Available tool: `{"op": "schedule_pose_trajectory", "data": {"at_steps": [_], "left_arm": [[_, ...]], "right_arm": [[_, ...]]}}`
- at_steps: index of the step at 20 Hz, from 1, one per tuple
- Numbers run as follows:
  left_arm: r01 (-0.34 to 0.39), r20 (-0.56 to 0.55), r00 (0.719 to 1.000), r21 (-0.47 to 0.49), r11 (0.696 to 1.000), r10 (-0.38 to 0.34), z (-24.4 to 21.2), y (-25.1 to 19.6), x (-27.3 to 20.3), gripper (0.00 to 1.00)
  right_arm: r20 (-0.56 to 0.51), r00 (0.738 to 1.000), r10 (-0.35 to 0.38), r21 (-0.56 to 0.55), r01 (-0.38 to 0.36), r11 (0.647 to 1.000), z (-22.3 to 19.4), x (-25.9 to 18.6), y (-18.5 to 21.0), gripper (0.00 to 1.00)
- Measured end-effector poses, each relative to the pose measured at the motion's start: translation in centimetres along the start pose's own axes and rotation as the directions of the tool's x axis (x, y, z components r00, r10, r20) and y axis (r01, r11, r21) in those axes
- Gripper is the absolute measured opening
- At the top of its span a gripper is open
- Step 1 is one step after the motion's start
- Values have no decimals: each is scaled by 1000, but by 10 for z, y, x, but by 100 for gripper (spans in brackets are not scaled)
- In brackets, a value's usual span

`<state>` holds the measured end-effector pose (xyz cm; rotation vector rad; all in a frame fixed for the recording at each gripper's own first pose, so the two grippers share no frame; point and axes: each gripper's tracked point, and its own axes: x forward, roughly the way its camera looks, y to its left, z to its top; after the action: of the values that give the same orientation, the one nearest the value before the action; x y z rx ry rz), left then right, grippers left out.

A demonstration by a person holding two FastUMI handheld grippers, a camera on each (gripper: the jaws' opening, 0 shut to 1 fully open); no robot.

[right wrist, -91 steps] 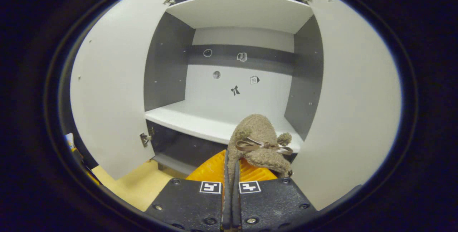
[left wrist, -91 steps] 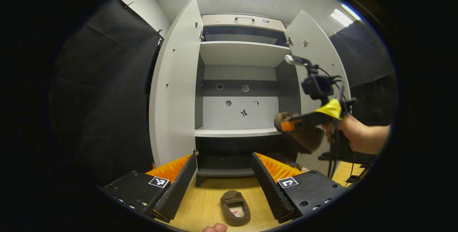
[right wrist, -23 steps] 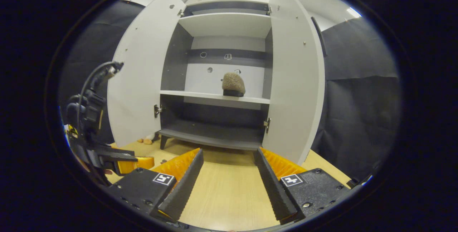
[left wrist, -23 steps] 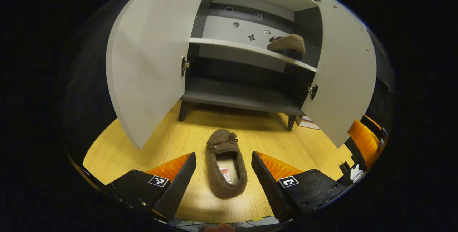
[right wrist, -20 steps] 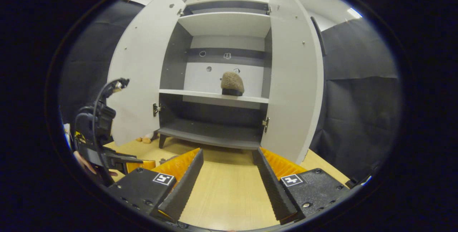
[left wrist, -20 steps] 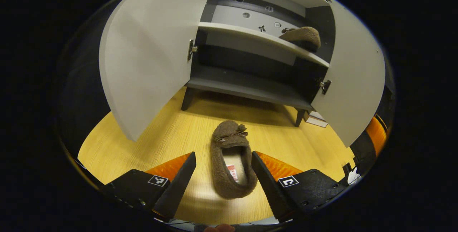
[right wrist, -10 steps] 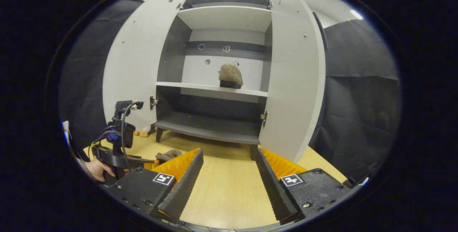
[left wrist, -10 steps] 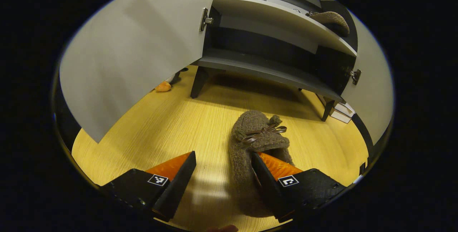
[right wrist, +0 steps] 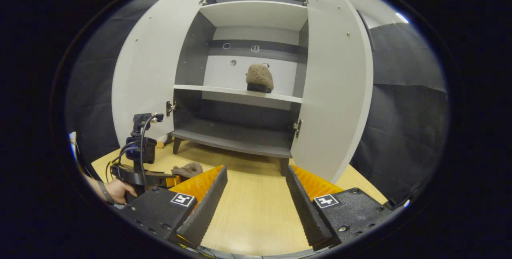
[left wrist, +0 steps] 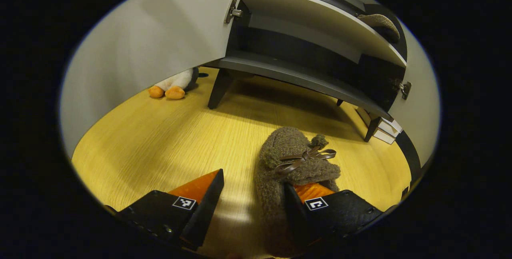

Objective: Grab one shoe with the right hand and put it into the shoe cabinet, grab the other shoe with the left hand and put it into the shoe cabinet; then close the right door with the right hand and the left door with the left hand.

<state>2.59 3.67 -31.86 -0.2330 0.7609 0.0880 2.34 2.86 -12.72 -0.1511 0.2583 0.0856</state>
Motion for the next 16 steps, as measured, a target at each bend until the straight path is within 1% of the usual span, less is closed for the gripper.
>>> {"op": "schedule_pose_trajectory", "data": {"at_steps": [1, 2, 3, 4, 5, 6, 7, 8, 9, 10, 11, 13, 14, 15, 16], "left_arm": [[6, 10, 1000, 6, 1000, -7, 2, -3, 2, 78], [12, 18, 1000, 13, 1000, -12, 3, -5, 3, 76], [18, 24, 1000, 18, 1000, -18, 4, -7, 4, 70], [23, 29, 999, 24, 999, -24, 3, -9, 5, 67], [30, 32, 999, 22, 999, -30, 4, -11, 5, 61], [41, 37, 998, 16, 999, -41, 4, -15, 6, 45], [14, 44, 999, 16, 1000, -15, 5, -13, 5, 41], [-19, 46, 999, 18, 1000, 19, 5, -7, 5, 41], [-17, 59, 998, 8, 1000, 17, 7, -8, 5, 12], [-25, 57, 998, 8, 1000, 24, 6, -8, 6, 22], [-28, 58, 998, 9, 1000, 28, 6, -6, 3, 6], [-7, 55, 998, 6, 1000, 7, 8, -8, -6, 1], [-1, 71, 997, 12, 1000, 0, 14, -10, -16, 1], [-3, 94, 996, 32, 999, 0, 24, -12, -29, 1], [-10, 124, 992, 71, 997, 1, 35, -14, -46, 1]], "right_arm": [[-2, 1000, -1, 1, 1, 1000, 0, 1, 0, 94], [-4, 1000, -2, 1, 2, 1000, 0, 2, 0, 93], [-6, 1000, -3, 2, 3, 1000, -1, 2, 0, 93], [-8, 1000, -2, 5, 3, 1000, -1, 3, 1, 93], [-11, 1000, -1, 8, 1, 1000, -2, 4, 2, 94], [-11, 1000, 0, 9, 0, 1000, -2, 5, 2, 97], [-11, 1000, 1, 10, 0, 1000, -2, 5, 3, 93], [-10, 1000, 1, 9, -1, 1000, -1, 5, 3, 93], [-11, 1000, 2, 8, -2, 1000, -2, 5, 3, 93], [-10, 1000, 4, 9, -4, 1000, -1, 6, 4, 94], [-10, 1000, 5, 9, -5, 1000, -2, 6, 4, 93], [-10, 1000, 6, 9, -6, 1000, -2, 5, 4, 93], [-10, 1000, 6, 9, -6, 1000, -3, 5, 3, 93], [-10, 1000, 5, 9, -5, 1000, -4, 4, 3, 93], [-12, 1000, 5, 9, -4, 1000, -4, 4, 3, 93]]}}
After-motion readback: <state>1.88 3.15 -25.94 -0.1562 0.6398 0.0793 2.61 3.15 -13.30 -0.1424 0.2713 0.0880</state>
